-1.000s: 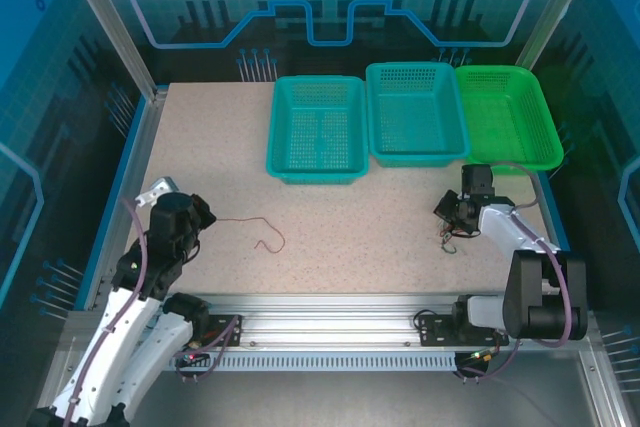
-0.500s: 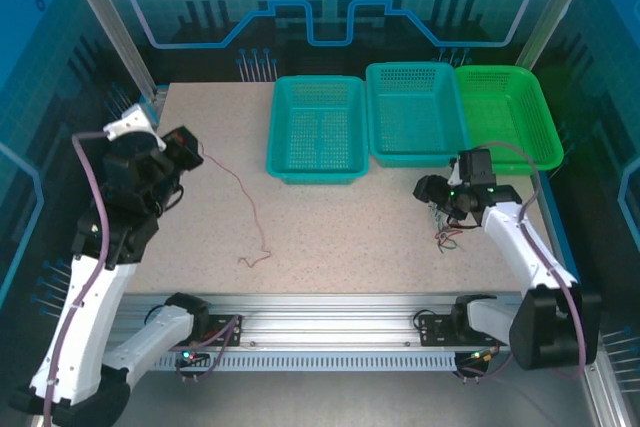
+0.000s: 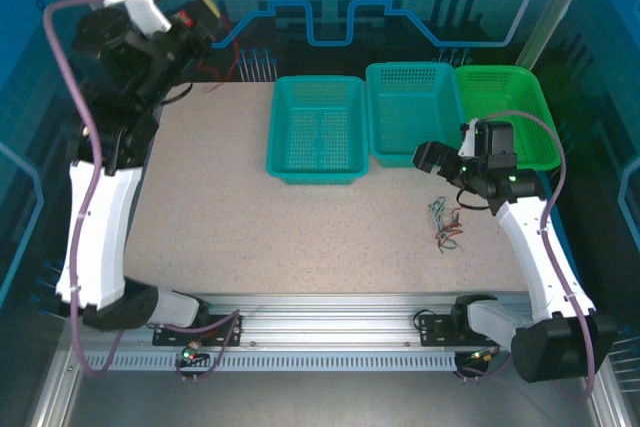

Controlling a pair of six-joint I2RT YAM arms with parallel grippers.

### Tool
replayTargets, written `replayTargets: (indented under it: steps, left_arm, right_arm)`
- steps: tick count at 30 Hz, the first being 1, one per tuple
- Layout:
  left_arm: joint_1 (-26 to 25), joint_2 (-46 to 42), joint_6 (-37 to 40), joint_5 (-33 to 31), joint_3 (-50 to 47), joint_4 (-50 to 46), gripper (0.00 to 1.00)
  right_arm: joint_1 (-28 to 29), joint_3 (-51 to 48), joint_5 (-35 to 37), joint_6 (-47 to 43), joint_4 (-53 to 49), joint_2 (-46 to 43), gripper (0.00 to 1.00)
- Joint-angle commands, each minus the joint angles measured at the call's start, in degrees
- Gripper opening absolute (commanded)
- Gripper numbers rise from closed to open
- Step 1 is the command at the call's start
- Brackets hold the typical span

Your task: Untangle the cables

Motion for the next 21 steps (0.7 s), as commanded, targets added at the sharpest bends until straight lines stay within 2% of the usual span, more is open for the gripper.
replayTargets:
  steps: [1,4,8,14,17,21]
  left_arm:
    - [0.54,6.62,2.76,10.08,5.74,6.18,0.00]
    - [0.49,13.36,-2.15,18.11,9.89,10.01,0.00]
    - [0.49,18.40,-3.48,17.42,8.13,10.28,0.00]
    - [0.41,18.09,-4.20,14.72,-11.75,17.75,0.00]
    - [0.11,19.03,-6.47,16.25,-19.48,20.90,0.00]
    - [-0.94,19.95,-7.31,15.19,-26.97,22.43,0.00]
  right_arm:
    - [0.52,2.03,1.21,-0.21,-2.58,0.19,1.00]
    - [0.04,1.78,1.97,-0.35,-3.14,0.02,1.00]
    - [-0.69,1.20,1.46,0.06,-3.87,-0.63,1.00]
    - [-1.42,0.06,1.46,-0.35,-5.31,-3.22,1.00]
    - [-1.75,-0.45,1.54,-0.28,-5.67,-4.32,1.00]
    - [-2.18,-1.21,1.35,0.17,-6.01,-5.28,1.00]
